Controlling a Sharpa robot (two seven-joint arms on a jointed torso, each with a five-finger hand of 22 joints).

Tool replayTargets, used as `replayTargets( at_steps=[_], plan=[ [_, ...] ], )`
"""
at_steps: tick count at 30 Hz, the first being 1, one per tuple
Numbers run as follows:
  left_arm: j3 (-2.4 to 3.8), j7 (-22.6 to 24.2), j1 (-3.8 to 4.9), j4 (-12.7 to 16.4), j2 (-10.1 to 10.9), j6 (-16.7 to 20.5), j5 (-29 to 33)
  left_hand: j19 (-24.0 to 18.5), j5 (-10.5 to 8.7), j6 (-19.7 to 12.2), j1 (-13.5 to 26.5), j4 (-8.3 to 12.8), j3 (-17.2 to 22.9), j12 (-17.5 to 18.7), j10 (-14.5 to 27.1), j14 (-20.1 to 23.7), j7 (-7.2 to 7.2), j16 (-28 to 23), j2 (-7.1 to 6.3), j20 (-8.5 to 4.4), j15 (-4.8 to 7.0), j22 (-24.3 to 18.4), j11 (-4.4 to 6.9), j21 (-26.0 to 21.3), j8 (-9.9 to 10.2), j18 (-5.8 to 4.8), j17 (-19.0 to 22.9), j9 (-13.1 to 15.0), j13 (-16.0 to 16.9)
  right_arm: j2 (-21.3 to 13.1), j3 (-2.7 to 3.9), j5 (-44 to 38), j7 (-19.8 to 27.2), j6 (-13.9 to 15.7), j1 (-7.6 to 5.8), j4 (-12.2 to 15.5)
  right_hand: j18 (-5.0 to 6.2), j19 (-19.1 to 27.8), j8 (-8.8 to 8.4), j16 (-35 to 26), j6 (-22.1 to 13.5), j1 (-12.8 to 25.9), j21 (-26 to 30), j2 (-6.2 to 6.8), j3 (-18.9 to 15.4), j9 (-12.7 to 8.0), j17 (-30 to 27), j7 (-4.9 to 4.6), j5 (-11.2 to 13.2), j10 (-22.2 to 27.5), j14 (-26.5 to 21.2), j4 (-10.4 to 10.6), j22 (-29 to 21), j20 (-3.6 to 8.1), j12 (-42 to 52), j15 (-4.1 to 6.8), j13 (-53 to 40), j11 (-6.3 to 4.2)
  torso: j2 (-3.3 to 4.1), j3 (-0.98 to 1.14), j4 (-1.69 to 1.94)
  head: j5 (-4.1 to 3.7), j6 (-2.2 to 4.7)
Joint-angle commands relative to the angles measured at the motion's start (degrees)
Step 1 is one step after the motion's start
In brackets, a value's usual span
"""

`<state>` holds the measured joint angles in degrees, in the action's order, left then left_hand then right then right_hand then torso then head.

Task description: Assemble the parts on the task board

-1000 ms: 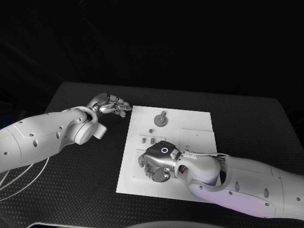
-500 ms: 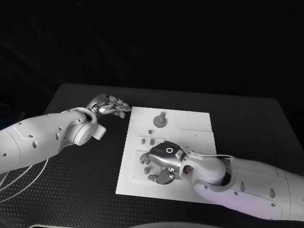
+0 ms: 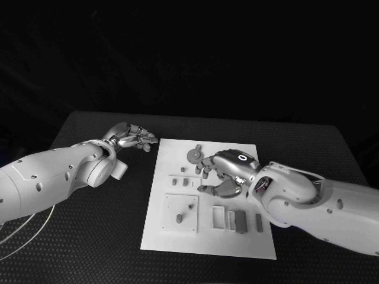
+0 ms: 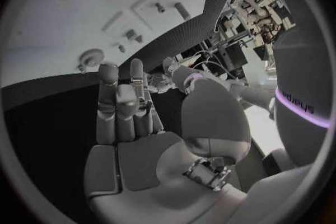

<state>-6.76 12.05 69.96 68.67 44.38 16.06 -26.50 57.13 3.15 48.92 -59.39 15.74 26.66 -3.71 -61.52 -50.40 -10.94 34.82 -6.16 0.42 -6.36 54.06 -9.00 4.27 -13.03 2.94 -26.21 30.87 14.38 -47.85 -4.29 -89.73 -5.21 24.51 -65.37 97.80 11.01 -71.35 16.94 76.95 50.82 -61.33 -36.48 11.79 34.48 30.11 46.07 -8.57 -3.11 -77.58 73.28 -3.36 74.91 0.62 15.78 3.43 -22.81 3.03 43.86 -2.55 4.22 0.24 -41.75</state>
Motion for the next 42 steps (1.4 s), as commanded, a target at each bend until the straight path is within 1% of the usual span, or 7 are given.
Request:
replayTargets(
  at_steps=[1, 3, 7, 13, 30, 37, 42],
  plan=[
    [-0.01, 1.87, -0.05, -0.29, -0.39, 0.8, 0.93, 0.33, -0.21, -0.07, 0.26, -0.22, -0.22, -0.33, -0.05, -0.66, 0.14, -0.25, 0.25, 0.24, 0.03, -0.06, 0.12, -0.15, -0.4, 1.2, -0.18, -0.05, -0.05, -1.95, -0.13, 14.94, -3.55, -5.88, -1.22, -0.7, 3.99, 0.15, 1.04, -0.81, 0.07, 0.36, 0.3, -3.62, -3.27, 1.77, -0.22, 1.87, 0.67, -0.01, -0.34, -1.61, 1.0, -0.01, 14.32, 2.17, -15.24, -2.48, -0.29, -0.03, -0.35, -0.92, 0.58],
    [-0.02, 1.92, -0.06, -0.57, -0.54, 0.83, 1.03, 0.39, -0.21, -0.04, 0.26, -0.22, -0.22, -0.37, -0.14, -0.73, 0.15, -0.26, 0.24, 0.22, 0.06, -0.05, 0.16, -0.12, -0.43, 1.22, -0.26, -0.06, -0.03, -2.6, -0.14, 18.34, -5.7, -13.72, -2.54, -3.34, 3.99, 0.03, 1.08, -1.09, -0.59, 1.34, 0.49, -1.68, -3.1, 3.26, -0.05, 2.36, -0.17, 9.87, -0.09, -0.43, 1.06, 0.0, 26.35, 1.44, -29.76, -2.83, -0.46, -0.06, -0.49, -1.3, 0.8],
    [-0.03, 1.96, -0.05, -0.62, -0.57, 1.06, 1.14, 0.41, -0.21, -0.03, 0.3, -0.24, -0.25, -0.4, -0.21, -0.76, 0.16, -0.28, 0.2, 0.22, 0.08, -0.05, 0.18, -0.11, -0.45, 1.22, -0.33, -0.06, -0.03, -3.4, -0.21, 21.89, -8.52, -22.73, -2.79, -6.87, 3.99, -0.56, 1.72, 0.55, 0.17, 3.77, -0.58, -1.29, -2.3, 5.47, 1.57, 1.84, 0.07, 12.68, 0.36, 3.62, 1.45, 0.75, 36.74, 2.64, -40.58, -2.8, -0.78, -0.12, -0.81, -1.82, 1.22],
    [-0.04, 1.91, -0.04, -0.46, -0.36, 1.04, 1.15, 0.43, -0.22, 0.0, 0.35, -0.25, -0.28, -0.41, -0.26, -0.77, 0.17, -0.32, 0.17, 0.21, 0.08, -0.04, 0.2, -0.11, -0.47, 1.21, -0.38, -0.06, -0.03, -5.8, -0.74, 27.06, -12.72, -32.07, -2.79, -5.76, 3.99, -1.1, 2.0, 2.78, 1.1, 7.29, -2.2, -2.57, -3.32, 6.74, 3.34, 2.24, 0.07, 12.61, 0.71, 6.86, 1.53, 1.33, 40.12, 2.99, -43.68, -3.2, -1.04, 0.03, -0.94, -1.83, 0.93],
    [-0.07, 1.72, -0.04, -0.47, -0.36, 0.71, 1.31, 0.41, -0.22, 0.01, 0.62, -0.4, -0.38, -0.37, -0.29, -0.77, 0.18, -0.46, 0.1, 0.22, 0.07, -0.05, 0.21, -0.13, -0.51, 1.19, -0.55, -0.1, -0.05, -11.16, -1.76, 31.04, -20.41, -39.02, -2.79, 0.27, 3.99, -0.46, 1.55, 5.46, 4.42, 15.88, -5.53, -3.89, -5.29, 7.52, 6.34, 3.47, -0.25, 11.34, 0.54, 14.8, 1.48, 2.77, 42.16, 4.09, -45.67, -4.37, -1.06, 0.2, -1.05, -2.64, -0.06],
    [-0.08, 1.64, -0.04, -0.27, -0.39, 0.47, 1.36, 0.4, -0.21, -0.01, 0.76, -0.49, -0.42, -0.35, -0.29, -0.77, 0.18, -0.53, 0.11, 0.22, 0.07, -0.06, 0.21, -0.14, -0.51, 1.18, -0.63, -0.12, -0.07, -10.86, -2.3, 27.19, -21.38, -38.31, -2.79, 1.5, 3.99, -0.17, 1.64, 5.88, 5.95, 16.29, -6.45, -3.64, -5.36, 7.74, 7.39, 4.01, -0.19, 10.63, 0.8, 16.4, 1.44, 3.11, 42.41, 4.62, -45.96, -4.91, -1.07, 0.01, -1.0, -2.95, -0.54],
    [-0.08, 1.57, -0.04, -0.05, -0.37, 0.36, 1.37, 0.39, -0.21, -0.02, 0.84, -0.54, -0.44, -0.34, -0.29, -0.76, 0.17, -0.58, 0.11, 0.21, 0.06, -0.07, 0.21, -0.15, -0.51, 1.18, -0.68, -0.13, -0.08, -10.2, -3.7, 25.55, -21.75, -36.71, -2.79, 1.54, 3.99, -0.1, 1.58, 5.94, 6.1, 16.07, -6.65, -3.64, -5.35, 7.76, 7.49, 4.08, -0.29, 10.51, 0.82, 16.48, 1.44, 3.17, 42.44, 4.69, -46.03, -4.99, -1.13, -0.14, -0.96, -3.22, -0.85]
  ],
)
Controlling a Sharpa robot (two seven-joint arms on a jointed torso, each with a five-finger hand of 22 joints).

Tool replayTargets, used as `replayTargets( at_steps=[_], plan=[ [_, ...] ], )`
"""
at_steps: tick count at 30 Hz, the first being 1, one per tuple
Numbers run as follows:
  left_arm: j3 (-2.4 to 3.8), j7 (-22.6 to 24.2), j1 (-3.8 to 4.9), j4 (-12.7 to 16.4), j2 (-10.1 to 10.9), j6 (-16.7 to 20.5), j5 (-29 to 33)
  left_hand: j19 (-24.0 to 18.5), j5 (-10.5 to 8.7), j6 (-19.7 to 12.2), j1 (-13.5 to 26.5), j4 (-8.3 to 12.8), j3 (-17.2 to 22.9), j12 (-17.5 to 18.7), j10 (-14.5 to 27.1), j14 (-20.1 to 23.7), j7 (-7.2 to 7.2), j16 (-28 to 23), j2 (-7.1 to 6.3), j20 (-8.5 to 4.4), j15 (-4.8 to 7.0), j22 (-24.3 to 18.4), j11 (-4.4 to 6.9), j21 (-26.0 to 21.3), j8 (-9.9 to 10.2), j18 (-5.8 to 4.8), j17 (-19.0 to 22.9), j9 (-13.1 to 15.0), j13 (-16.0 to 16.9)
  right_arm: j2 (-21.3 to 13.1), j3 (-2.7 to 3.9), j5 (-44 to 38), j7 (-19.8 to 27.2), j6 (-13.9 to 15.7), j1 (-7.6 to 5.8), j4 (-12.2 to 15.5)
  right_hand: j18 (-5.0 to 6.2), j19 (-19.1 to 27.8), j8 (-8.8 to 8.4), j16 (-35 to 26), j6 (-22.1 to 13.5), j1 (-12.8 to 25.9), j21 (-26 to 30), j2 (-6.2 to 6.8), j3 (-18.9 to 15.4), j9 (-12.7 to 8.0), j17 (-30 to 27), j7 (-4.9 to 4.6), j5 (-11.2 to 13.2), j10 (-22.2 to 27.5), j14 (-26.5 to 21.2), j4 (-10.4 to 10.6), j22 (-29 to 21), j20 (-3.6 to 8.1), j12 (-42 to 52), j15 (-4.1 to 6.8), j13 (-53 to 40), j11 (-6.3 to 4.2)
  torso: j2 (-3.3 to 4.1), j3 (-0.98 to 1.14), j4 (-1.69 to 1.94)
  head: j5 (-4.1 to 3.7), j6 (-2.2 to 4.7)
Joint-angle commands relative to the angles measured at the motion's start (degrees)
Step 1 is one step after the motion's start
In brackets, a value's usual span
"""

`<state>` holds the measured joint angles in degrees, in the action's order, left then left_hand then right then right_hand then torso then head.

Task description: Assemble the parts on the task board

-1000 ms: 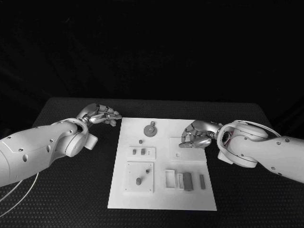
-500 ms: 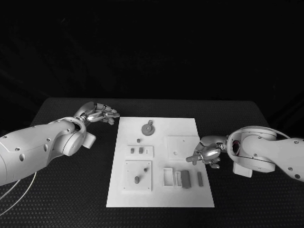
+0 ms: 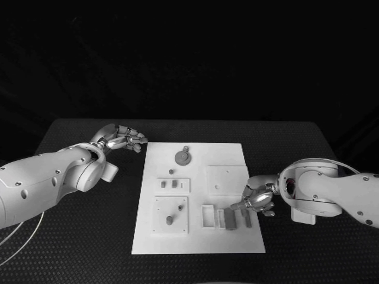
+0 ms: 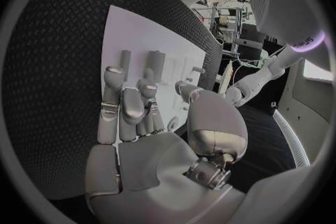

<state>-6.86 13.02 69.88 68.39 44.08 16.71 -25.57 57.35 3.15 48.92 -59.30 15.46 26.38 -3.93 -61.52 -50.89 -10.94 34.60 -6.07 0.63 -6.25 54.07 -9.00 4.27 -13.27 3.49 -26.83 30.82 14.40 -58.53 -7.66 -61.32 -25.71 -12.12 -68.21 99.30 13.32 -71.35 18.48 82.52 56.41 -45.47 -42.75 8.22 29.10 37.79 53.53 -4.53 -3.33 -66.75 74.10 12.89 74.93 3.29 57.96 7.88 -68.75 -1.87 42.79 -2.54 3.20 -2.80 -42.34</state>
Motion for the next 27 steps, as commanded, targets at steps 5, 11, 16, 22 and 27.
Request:
replayTargets(
  at_steps=[5, 11, 16, 22, 27],
  plan=[
    [0.03, 0.6, 0.03, 0.29, -0.05, -0.34, 0.45, 0.18, -0.21, -0.03, 0.8, -0.3, -0.17, -0.1, -0.28, -0.28, 0.17, -0.4, 0.02, 0.0, -0.05, -0.08, 0.2, -0.16, -0.28, 0.63, -0.1, -0.09, -0.1, 1.37, -1.75, -4.15, -1.62, 0.07, 0.08, -0.31, 1.68, 0.01, -0.11, 0.46, 0.59, -0.12, -0.63, 0.29, -0.16, 0.1, 0.26, 0.08, -0.01, -0.4, 0.09, 0.1, 1.42, 0.53, 0.26, 0.28, -0.17, -0.12, -0.05, -0.15, 0.1, -0.43, -0.44],
    [0.03, 0.58, 0.03, 0.35, 0.02, -0.44, 0.53, 0.17, -0.21, -0.05, 0.85, -0.34, -0.18, -0.1, -0.28, -0.28, 0.17, -0.44, 0.03, 0.0, -0.05, -0.08, 0.2, -0.16, -0.28, 0.63, -0.15, -0.11, -0.11, 3.22, -2.3, -4.83, -1.49, 0.7, 0.75, -1.1, 1.68, 0.1, -0.32, 0.49, 0.54, -0.68, -0.88, 0.38, -0.27, 0.1, 0.31, 0.07, -0.04, -0.44, 0.07, -0.21, 1.4, 0.58, 0.22, 0.28, -0.25, -0.11, -0.04, -0.11, 0.12, -0.49, -0.58],
    [0.03, 0.56, 0.03, 0.41, 0.09, -0.48, 0.53, 0.16, -0.21, -0.07, 0.89, -0.37, -0.18, -0.09, -0.28, -0.28, 0.16, -0.47, 0.03, -0.01, -0.05, -0.08, 0.2, -0.17, -0.28, 0.63, -0.19, -0.12, -0.12, 4.42, -2.35, -5.18, -1.56, 1.52, 1.51, -1.86, 1.68, 0.16, -0.52, 0.56, 0.41, -0.85, -1.02, 0.68, -0.47, 0.08, 0.58, 0.01, -0.02, -0.46, 0.17, -0.32, 1.37, 0.58, 0.22, 0.24, -0.32, -0.06, -0.02, -0.09, 0.13, -0.44, -0.72],
    [0.03, 0.57, 0.03, 0.4, 0.13, -0.54, 0.53, 0.15, -0.21, -0.09, 0.95, -0.41, -0.19, -0.07, -0.27, -0.28, 0.16, -0.53, 0.03, -0.01, -0.05, -0.09, 0.2, -0.17, -0.28, 0.63, -0.26, -0.14, -0.14, 5.27, -2.36, -5.36, -1.74, 2.13, 2.03, -2.46, 1.68, 0.17, -0.57, 0.57, 0.38, -0.91, -1.06, 0.73, -0.5, 0.07, 0.6, 0.0, -0.02, -0.46, 0.18, -0.36, 1.37, 0.59, 0.23, 0.23, -0.34, -0.05, -0.03, -0.08, 0.14, -0.28, -0.82],
    [0.03, 0.56, 0.03, 0.42, 0.21, -0.58, 0.54, 0.14, -0.21, -0.11, 0.99, -0.44, -0.2, -0.07, -0.27, -0.28, 0.15, -0.58, 0.04, -0.01, -0.05, -0.09, 0.2, -0.18, -0.28, 0.63, -0.32, -0.16, -0.15, 5.94, -2.37, -5.48, -2.13, 2.53, 2.25, -2.99, 1.68, 0.13, -0.66, 0.68, 0.29, -1.18, -1.15, 0.55, -0.48, 0.06, 0.91, -0.02, -0.04, -0.51, 0.33, -0.56, 1.37, 0.63, 0.3, 0.22, -0.41, -0.04, -0.04, -0.08, 0.06, -0.14, -1.03]
  ],
)
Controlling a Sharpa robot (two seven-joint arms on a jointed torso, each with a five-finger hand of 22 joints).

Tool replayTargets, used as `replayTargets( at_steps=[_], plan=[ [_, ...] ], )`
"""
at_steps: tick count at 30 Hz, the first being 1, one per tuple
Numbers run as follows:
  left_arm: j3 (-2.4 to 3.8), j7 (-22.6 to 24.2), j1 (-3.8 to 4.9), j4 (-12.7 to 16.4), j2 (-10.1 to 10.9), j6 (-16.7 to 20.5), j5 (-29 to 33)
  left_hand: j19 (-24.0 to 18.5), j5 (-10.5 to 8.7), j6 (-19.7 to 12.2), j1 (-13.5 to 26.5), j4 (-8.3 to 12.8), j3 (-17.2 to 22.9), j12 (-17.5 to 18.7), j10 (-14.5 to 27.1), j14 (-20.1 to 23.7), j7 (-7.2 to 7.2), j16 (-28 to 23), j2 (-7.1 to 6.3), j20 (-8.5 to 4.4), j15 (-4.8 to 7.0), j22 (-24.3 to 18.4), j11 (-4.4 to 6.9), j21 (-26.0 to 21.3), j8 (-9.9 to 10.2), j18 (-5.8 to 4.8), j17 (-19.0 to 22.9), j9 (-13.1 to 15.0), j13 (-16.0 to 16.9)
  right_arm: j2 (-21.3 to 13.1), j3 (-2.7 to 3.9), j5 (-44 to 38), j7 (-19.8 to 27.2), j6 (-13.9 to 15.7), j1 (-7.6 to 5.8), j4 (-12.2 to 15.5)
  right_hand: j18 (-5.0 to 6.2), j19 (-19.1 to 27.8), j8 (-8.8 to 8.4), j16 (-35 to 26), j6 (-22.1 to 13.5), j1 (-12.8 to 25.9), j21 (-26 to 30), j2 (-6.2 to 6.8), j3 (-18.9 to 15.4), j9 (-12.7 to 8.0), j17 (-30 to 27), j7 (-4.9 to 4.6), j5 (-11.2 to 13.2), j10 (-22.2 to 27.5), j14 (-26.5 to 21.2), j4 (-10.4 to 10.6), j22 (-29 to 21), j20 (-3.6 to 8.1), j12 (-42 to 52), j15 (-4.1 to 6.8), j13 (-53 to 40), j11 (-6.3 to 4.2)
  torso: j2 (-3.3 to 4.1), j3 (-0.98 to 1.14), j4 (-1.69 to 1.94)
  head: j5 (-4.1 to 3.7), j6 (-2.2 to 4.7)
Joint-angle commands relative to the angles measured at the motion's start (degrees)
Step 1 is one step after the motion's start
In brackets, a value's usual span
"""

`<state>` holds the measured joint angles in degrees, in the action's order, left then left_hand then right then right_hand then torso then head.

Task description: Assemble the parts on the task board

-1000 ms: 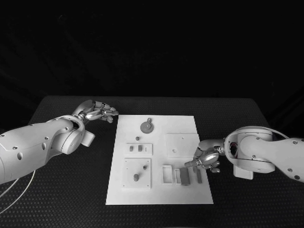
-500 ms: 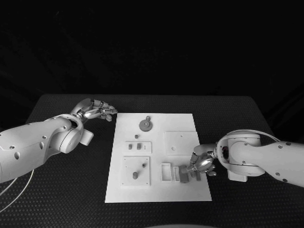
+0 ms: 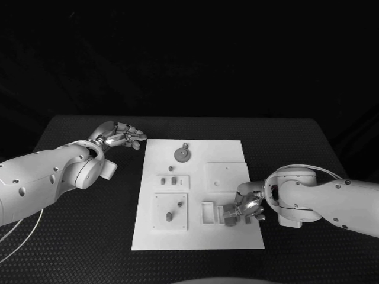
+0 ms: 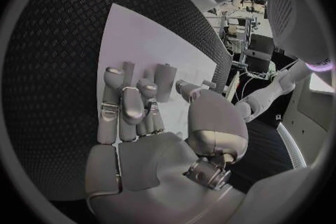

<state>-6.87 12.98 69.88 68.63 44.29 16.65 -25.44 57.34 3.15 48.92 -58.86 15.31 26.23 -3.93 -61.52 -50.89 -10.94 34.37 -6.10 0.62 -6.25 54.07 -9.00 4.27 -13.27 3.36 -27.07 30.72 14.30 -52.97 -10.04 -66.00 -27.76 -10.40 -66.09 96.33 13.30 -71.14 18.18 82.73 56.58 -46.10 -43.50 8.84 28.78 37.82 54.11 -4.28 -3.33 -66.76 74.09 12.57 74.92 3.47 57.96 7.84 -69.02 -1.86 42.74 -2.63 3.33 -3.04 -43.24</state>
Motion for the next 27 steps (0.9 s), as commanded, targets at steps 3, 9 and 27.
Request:
replayTargets(
  at_steps=[3, 9, 27],
  plan=[
    [0.03, 0.59, 0.04, 0.17, 0.03, -0.52, 0.41, 0.14, -0.21, -0.11, 0.6, -0.34, -0.05, -0.07, -0.28, -0.29, 0.15, -0.38, 0.1, 0.0, -0.05, -0.1, 0.2, -0.18, -0.29, 0.76, -0.13, -0.06, -0.06, 0.49, 0.0, -1.07, -0.19, 1.48, 0.32, -0.33, 1.7, -0.1, -0.44, 0.53, 0.06, -0.8, -0.46, -0.27, -0.16, 0.03, 0.44, -0.29, -0.07, -0.52, 0.37, -0.43, 1.37, 0.48, 0.35, 0.24, -0.21, -0.02, 0.01, -0.02, -0.07, 0.16, -0.17],
    [0.02, 0.58, 0.04, 0.19, 0.04, -0.58, 0.41, 0.14, -0.21, -0.13, 0.65, -0.39, -0.05, -0.06, -0.28, -0.3, 0.15, -0.45, 0.13, -0.01, -0.05, -0.1, 0.2, -0.18, -0.29, 0.76, -0.21, -0.08, -0.07, 0.85, 0.0, -1.28, -0.86, 2.79, 0.35, -0.87, 1.7, -0.08, -0.56, 0.57, -0.04, -1.57, -0.59, -0.97, -0.1, 0.04, 0.43, -0.36, -0.2, -0.51, 0.36, -1.19, 1.38, 0.54, 0.4, 0.19, -0.31, -0.02, 0.0, -0.06, -0.04, 0.16, -0.24],
    [0.02, 0.51, 0.04, 0.19, 0.15, -0.56, 0.42, 0.12, -0.21, -0.15, 0.67, -0.43, -0.03, -0.05, -0.29, -0.33, 0.14, -0.57, 0.1, -0.02, -0.04, -0.11, 0.2, -0.19, -0.31, 0.77, -0.39, -0.12, -0.1, 0.36, 0.0, 2.69, -0.69, 5.91, 0.34, -0.03, 1.59, 1.14, -1.09, 0.62, 1.03, -5.61, -1.79, -9.53, -1.59, 0.65, 0.57, -0.46, -0.32, -0.68, 0.09, -16.69, 1.25, -0.08, 0.34, 0.02, -0.99, 0.04, -0.02, -0.06, -0.04, 0.19, -0.31]
  ],
)
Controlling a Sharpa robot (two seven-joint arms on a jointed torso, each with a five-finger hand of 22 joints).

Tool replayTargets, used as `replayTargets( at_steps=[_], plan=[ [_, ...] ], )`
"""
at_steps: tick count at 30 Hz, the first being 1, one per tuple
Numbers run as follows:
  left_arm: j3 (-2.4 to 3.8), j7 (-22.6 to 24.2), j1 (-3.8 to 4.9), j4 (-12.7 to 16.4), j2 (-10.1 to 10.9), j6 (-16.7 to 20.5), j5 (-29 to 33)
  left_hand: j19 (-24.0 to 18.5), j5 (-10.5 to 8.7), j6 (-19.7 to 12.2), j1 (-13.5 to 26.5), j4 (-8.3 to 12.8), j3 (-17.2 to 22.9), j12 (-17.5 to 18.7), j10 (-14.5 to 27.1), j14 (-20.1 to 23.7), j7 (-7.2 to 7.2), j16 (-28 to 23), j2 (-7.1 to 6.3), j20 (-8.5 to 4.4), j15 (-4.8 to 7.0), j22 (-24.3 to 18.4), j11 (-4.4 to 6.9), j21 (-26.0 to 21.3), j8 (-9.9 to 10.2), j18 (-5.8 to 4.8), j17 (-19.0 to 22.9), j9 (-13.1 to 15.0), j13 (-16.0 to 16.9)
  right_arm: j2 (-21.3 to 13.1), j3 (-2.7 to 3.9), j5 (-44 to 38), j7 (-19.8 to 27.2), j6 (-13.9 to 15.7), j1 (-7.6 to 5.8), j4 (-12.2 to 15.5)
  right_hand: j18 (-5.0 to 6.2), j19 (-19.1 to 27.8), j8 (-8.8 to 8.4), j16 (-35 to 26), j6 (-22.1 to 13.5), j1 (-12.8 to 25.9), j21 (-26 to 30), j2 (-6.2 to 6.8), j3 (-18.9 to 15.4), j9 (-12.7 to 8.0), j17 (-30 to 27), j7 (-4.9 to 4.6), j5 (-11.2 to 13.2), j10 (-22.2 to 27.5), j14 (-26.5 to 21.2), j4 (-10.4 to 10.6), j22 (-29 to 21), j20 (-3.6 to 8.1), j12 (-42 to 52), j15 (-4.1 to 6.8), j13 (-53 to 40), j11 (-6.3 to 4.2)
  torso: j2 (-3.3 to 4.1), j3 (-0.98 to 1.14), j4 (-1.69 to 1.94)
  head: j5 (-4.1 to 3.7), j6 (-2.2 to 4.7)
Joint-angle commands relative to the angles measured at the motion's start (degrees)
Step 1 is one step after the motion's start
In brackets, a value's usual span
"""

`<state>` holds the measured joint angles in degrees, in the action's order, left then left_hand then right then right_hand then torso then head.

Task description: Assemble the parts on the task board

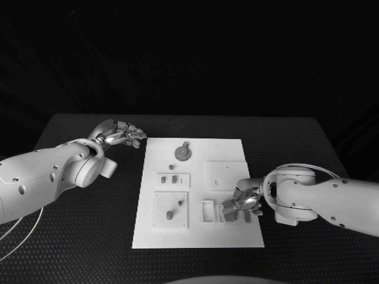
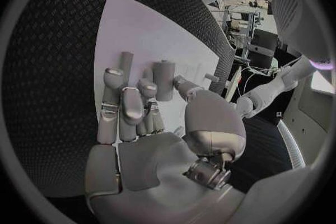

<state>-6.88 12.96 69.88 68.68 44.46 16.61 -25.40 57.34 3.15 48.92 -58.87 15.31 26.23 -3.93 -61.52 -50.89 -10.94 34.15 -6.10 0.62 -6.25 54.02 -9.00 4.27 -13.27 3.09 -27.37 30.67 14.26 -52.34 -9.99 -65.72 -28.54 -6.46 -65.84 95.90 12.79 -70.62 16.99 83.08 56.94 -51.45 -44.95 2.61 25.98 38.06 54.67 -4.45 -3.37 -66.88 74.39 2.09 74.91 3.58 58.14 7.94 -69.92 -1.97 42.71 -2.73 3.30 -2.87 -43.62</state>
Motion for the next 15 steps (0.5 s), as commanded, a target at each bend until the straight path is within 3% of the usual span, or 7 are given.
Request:
replayTargets(
  at_steps=[1, 2, 3, 6, 10, 13, 15],
  plan=[
    [0.03, 0.51, 0.04, 0.14, -0.03, -0.54, 0.37, 0.13, -0.21, -0.15, 0.68, -0.43, -0.03, -0.05, -0.29, -0.33, 0.15, -0.36, 0.11, -0.01, -0.04, -0.06, 0.2, -0.19, -0.32, 1.03, -0.09, -0.07, -0.06, -0.5, -0.04, 2.87, 0.12, 2.28, 0.09, 0.65, 2.19, 0.66, 0.04, 0.24, 0.8, 0.38, -0.36, -3.67, 1.13, 0.41, -0.02, -0.25, -0.28, -0.61, -0.2, -7.13, 1.24, -0.33, 0.11, -0.05, -0.09, 0.19, 0.0, 0.04, -0.01, 0.04, 0.08],
    [0.03, 0.45, 0.04, 0.15, -0.03, -0.6, 0.37, 0.12, -0.21, -0.15, 0.68, -0.43, -0.03, -0.05, -0.29, -0.33, 0.15, -0.36, 0.1, -0.01, -0.04, -0.06, 0.2, -0.19, -0.32, 1.03, -0.1, -0.07, -0.06, -0.78, -0.03, 3.26, 0.15, 2.49, 0.09, 0.93, 2.21, 0.65, -0.43, 0.15, 0.8, 2.68, -0.4, -4.85, 1.38, 0.27, -0.1, -0.15, -0.38, -0.75, -0.15, -9.65, 1.14, -0.67, -0.09, -0.24, -0.06, 0.07, 0.0, 0.05, -0.02, 0.06, 0.09],
    [0.02, 0.41, 0.04, 0.13, -0.03, -0.69, 0.37, 0.12, -0.21, -0.15, 0.68, -0.43, -0.03, -0.05, -0.29, -0.33, 0.14, -0.36, 0.1, -0.01, -0.04, -0.06, 0.2, -0.19, -0.32, 1.03, -0.1, -0.07, -0.06, -1.17, -0.02, 3.86, 0.17, 2.71, 0.06, 1.37, 2.21, 0.54, -0.46, 0.09, 1.39, 4.02, -0.43, -5.19, 2.12, 0.31, -0.23, -0.2, -0.33, -0.95, -0.11, -11.81, 1.12, -0.73, -0.14, 0.0, -0.08, 0.18, 0.0, 0.05, -0.02, 0.06, 0.09],
    [0.02, 0.38, 0.04, 0.13, -0.03, -0.7, 0.37, 0.12, -0.21, -0.15, 0.68, -0.44, -0.03, -0.04, -0.28, -0.33, 0.14, -0.38, 0.09, -0.01, -0.04, -0.06, 0.2, -0.19, -0.32, 1.03, -0.12, -0.07, -0.07, -1.77, 0.0, 5.59, 0.22, 3.24, -0.61, 2.08, 2.21, 0.2, -0.84, 0.04, 1.97, 7.16, -0.37, -6.16, 4.23, 0.3, -0.29, -0.17, -0.36, -1.29, 0.09, -15.0, 1.05, -0.83, -0.31, 0.09, -0.15, 0.18, 0.01, 0.07, -0.04, 0.13, 0.05],
    [0.02, 0.38, 0.04, 0.1, -0.05, -0.69, 0.37, 0.11, -0.22, -0.15, 0.7, -0.44, -0.04, -0.04, -0.27, -0.32, 0.14, -0.4, 0.09, -0.01, -0.05, -0.07, 0.19, -0.19, -0.32, 1.03, -0.13, -0.07, -0.07, -2.45, 0.01, 7.17, 0.15, 3.36, -1.72, 2.73, 2.21, 0.0, -0.97, -0.03, 2.38, 8.67, -0.35, -6.91, 5.5, 0.38, -0.47, -0.04, -0.36, -1.56, 0.12, -16.51, 1.05, -0.87, -0.37, 0.06, -0.21, 0.08, 0.02, 0.06, -0.08, 0.13, 0.08],
    [0.01, 0.34, 0.04, 0.06, -0.16, -0.82, 0.37, 0.11, -0.21, -0.15, 0.7, -0.45, -0.04, -0.03, -0.27, -0.32, 0.14, -0.42, 0.08, -0.01, -0.05, -0.07, 0.19, -0.19, -0.33, 1.03, -0.15, -0.08, -0.08, -2.9, 0.03, 9.83, 0.16, 3.38, -2.36, 3.29, 2.21, -0.13, -1.16, -0.11, 2.51, 10.34, -0.29, -5.47, 5.96, 0.4, -0.63, -0.05, -0.36, -1.67, 0.13, -16.87, 1.03, -0.91, -0.51, 0.07, -0.21, 0.08, 0.03, 0.03, -0.02, 0.01, 0.01],
    [0.01, 0.33, 0.04, 0.08, -0.15, -0.81, 0.37, 0.1, -0.21, -0.15, 0.7, -0.45, -0.03, -0.03, -0.26, -0.32, 0.14, -0.42, 0.09, -0.01, -0.05, -0.07, 0.19, -0.2, -0.33, 1.03, -0.16, -0.08, -0.08, -2.89, 0.04, 10.77, 0.17, 3.41, -2.48, 3.42, 2.21, -0.21, -1.23, -0.13, 2.58, 10.8, -0.25, -5.3, 6.38, 0.42, -0.64, -0.03, -0.36, -1.72, 0.18, -16.77, 1.0, -0.88, -0.56, 0.09, -0.2, 0.06, 0.03, 0.02, 0.0, -0.04, 0.04]
  ],
)
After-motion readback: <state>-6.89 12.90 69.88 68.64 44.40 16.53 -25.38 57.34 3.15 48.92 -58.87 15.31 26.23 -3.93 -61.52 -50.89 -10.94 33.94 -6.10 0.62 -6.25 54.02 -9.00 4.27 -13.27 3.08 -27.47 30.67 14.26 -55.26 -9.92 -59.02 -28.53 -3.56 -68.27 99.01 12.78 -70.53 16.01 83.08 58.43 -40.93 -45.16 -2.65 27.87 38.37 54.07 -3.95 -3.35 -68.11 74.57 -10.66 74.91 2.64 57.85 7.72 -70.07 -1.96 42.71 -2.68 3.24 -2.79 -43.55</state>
